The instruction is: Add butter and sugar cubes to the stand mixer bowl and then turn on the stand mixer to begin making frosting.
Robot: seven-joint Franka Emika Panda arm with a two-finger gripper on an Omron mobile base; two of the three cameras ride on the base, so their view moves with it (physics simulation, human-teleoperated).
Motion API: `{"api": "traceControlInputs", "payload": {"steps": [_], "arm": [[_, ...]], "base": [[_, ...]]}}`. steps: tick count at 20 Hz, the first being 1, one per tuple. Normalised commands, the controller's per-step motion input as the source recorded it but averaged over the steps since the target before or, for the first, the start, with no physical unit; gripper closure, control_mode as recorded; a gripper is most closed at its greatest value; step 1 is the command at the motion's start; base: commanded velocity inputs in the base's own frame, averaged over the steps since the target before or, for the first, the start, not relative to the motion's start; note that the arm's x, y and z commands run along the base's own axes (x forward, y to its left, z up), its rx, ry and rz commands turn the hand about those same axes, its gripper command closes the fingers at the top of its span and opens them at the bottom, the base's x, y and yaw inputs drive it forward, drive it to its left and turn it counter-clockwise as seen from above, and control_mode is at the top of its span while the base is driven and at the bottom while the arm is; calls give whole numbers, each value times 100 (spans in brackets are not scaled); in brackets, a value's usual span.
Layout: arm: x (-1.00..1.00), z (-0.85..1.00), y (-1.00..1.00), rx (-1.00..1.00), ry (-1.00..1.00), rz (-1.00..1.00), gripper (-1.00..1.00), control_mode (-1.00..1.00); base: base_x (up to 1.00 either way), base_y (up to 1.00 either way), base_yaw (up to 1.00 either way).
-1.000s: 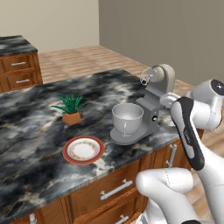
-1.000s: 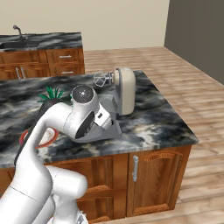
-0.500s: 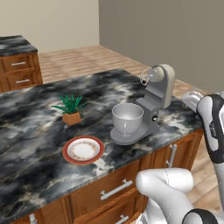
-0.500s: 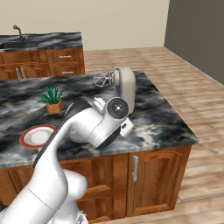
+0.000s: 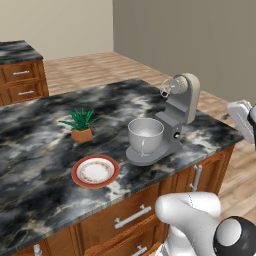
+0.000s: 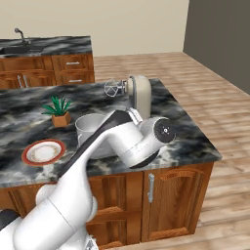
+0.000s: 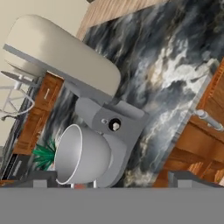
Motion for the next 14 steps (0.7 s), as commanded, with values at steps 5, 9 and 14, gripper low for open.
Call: {"api": "traceControlInputs", "payload": {"steps": [5,9,14], "arm": [[17,10,-23,17,8,-3,-100,-100],[35,6,-3,11,4,-4,-100,-100],[42,0,0,7,0,-2,-100,-100]], "base": [[0,0,0],[0,0,0],[0,0,0]]}}
